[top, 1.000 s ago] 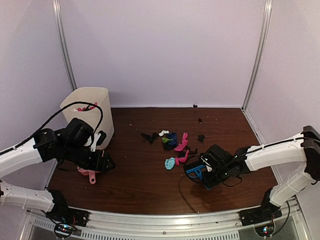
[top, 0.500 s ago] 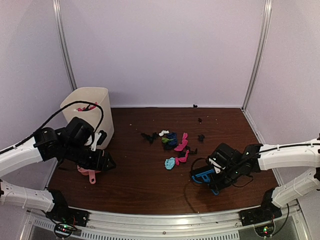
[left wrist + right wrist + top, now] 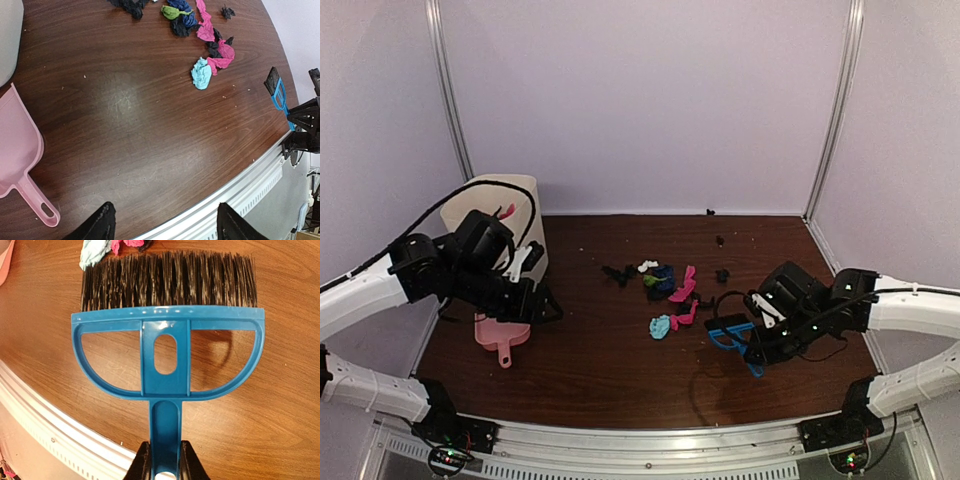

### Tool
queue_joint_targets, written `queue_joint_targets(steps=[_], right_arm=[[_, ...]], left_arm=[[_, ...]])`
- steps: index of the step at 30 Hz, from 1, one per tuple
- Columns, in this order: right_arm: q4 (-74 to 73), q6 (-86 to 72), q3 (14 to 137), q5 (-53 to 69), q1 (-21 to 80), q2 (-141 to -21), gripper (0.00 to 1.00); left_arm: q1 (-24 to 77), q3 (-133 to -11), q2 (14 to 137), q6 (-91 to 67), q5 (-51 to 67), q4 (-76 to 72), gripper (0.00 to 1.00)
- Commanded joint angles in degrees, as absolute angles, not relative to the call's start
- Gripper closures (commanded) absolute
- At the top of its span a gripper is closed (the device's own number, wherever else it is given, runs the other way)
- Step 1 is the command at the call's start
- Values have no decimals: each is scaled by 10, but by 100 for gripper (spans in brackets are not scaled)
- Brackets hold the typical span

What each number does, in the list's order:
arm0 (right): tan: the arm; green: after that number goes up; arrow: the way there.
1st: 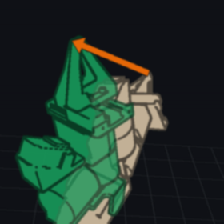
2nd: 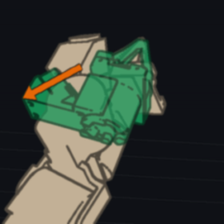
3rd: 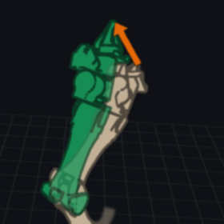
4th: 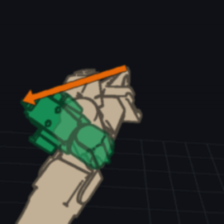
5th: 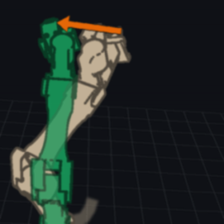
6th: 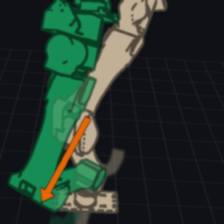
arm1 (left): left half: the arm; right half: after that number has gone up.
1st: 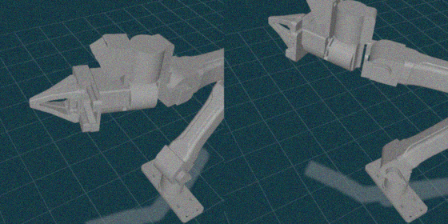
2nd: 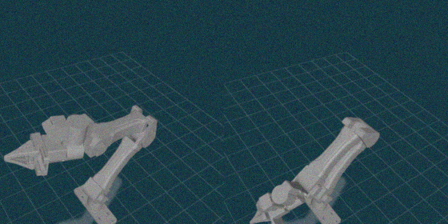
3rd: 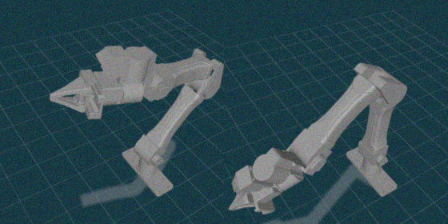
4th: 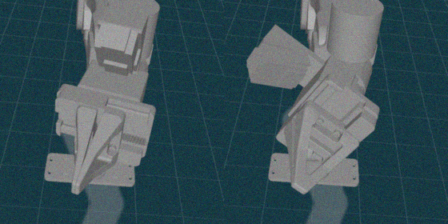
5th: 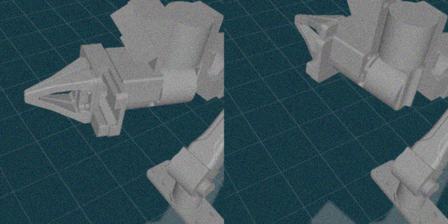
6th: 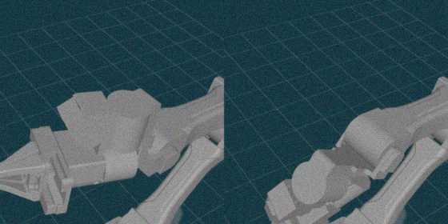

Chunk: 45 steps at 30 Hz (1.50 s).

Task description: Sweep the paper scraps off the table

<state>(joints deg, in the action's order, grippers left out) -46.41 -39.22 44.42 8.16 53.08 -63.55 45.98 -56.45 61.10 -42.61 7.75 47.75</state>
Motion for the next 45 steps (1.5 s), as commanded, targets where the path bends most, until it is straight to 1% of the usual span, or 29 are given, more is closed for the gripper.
queue_joint_targets(steps=[1, 7, 15, 26, 34, 42, 45], right_arm=[[-490, -408, 475, 82, 536, -618, 100], [-490, -406, 502, 76, 536, -614, 100], [-452, -400, 528, 71, 536, -624, 100], [-404, -370, 580, 65, 536, -653, 100], [-373, -339, 633, 66, 538, -695, 100], [-353, -313, 667, 69, 557, -717, 100], [-354, -306, 677, 63, 566, -724, 100]], left_arm=[[463, -602, 628, -411, 107, 467, 29], [463, -637, 651, -409, 144, 467, 29], [463, -688, 684, -415, 178, 465, 29], [463, -736, 725, -444, 252, 413, 29], [472, -772, 771, -455, 302, 369, 29], [496, -812, 837, -497, 332, 288, 34], [501, -834, 864, -520, 334, 276, 38]])
